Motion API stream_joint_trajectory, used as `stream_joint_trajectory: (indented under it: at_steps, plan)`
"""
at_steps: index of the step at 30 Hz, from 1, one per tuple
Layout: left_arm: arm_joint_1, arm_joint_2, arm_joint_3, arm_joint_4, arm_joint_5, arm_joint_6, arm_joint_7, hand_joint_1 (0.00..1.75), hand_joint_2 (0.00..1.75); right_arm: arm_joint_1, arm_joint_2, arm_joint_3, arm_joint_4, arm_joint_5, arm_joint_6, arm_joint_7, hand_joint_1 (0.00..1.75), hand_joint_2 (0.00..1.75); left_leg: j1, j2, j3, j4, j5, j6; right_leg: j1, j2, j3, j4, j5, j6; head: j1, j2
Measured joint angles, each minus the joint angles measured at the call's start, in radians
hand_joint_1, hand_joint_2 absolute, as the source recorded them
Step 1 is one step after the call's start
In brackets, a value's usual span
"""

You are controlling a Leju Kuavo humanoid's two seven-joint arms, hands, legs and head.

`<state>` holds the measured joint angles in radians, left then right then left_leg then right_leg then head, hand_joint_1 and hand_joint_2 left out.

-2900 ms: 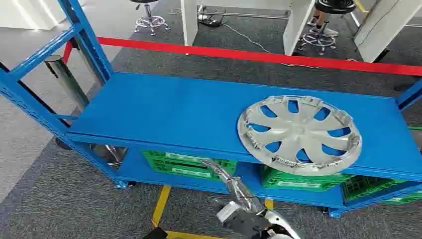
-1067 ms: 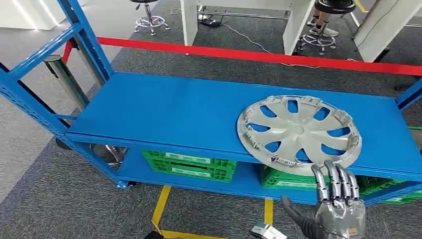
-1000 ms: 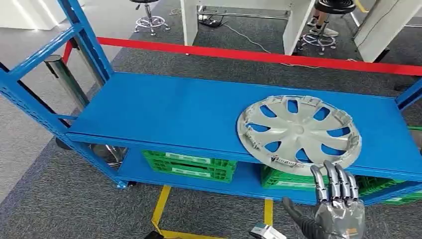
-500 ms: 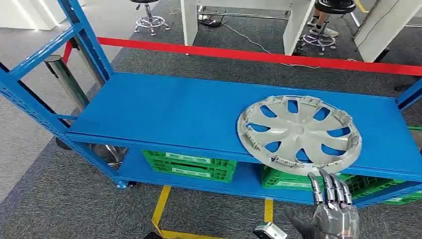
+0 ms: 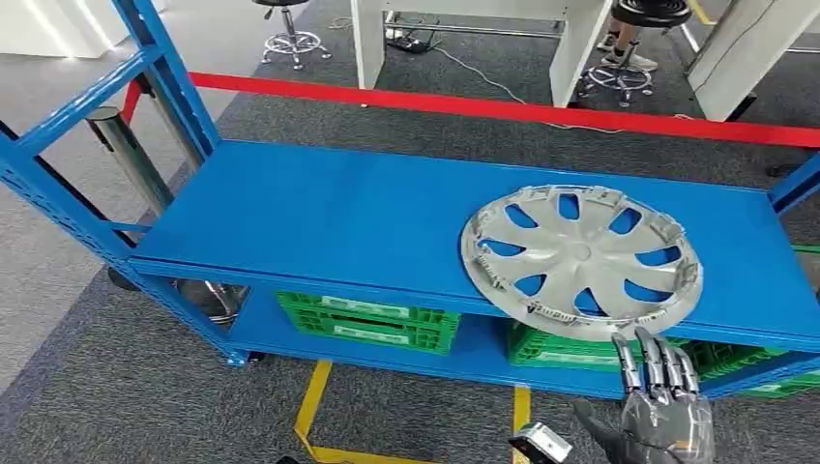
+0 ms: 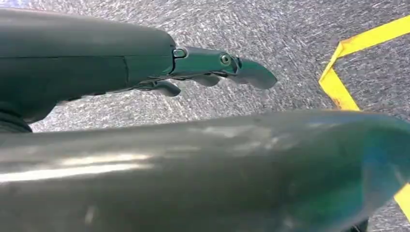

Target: Take the parts from the cabinet and place them on the table.

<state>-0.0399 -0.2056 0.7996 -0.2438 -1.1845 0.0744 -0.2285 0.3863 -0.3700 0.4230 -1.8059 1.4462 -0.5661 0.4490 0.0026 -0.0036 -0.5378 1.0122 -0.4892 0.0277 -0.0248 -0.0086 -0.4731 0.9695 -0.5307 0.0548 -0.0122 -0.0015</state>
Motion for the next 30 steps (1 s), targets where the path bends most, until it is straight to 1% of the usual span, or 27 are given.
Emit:
stream_joint_trajectory:
  at_steps: [8, 16, 21, 26, 30]
  plan:
    - [0.002, 0.001, 0.000, 0.002, 0.006, -0.001, 0.000, 0.00, 0.00, -0.004, 0.008, -0.037, 0.032, -0.007, 0.022, -0.038, 0.00, 1.75, 0.000, 0.000, 0.000, 0.000, 0.000, 0.000, 0.000, 0.000, 0.000, 0.000, 0.000, 0.000, 0.000, 0.000]
    - [0.006, 0.005, 0.000, 0.002, 0.010, -0.001, -0.005, 0.00, 0.00, -0.047, 0.031, -0.075, 0.104, -0.036, 0.045, -0.085, 0.00, 1.75, 0.000, 0.000, 0.000, 0.000, 0.000, 0.000, 0.000, 0.000, 0.001, 0.000, 0.000, 0.000, 0.000, 0.000]
    - [0.008, 0.012, 0.000, 0.002, 0.010, -0.001, -0.007, 0.00, 0.00, -0.082, 0.048, -0.087, 0.148, -0.032, 0.056, -0.110, 0.00, 1.75, 0.000, 0.000, 0.000, 0.000, 0.000, 0.000, 0.000, 0.000, 0.001, 0.000, 0.000, 0.000, 0.000, 0.000]
    - [0.011, 0.017, 0.000, 0.002, 0.012, -0.001, -0.007, 0.00, 0.00, -0.097, 0.064, -0.100, 0.177, -0.025, 0.065, -0.138, 0.00, 1.75, 0.000, 0.000, 0.000, 0.000, 0.000, 0.000, 0.000, 0.000, 0.001, 0.000, 0.000, 0.000, 0.000, 0.000]
    - [0.012, 0.019, 0.001, 0.002, 0.012, -0.001, -0.007, 0.00, 0.00, -0.106, 0.072, -0.102, 0.193, -0.021, 0.070, -0.149, 0.00, 1.75, 0.000, 0.000, 0.000, 0.000, 0.000, 0.000, 0.000, 0.000, 0.001, 0.000, 0.000, 0.000, 0.000, 0.000]
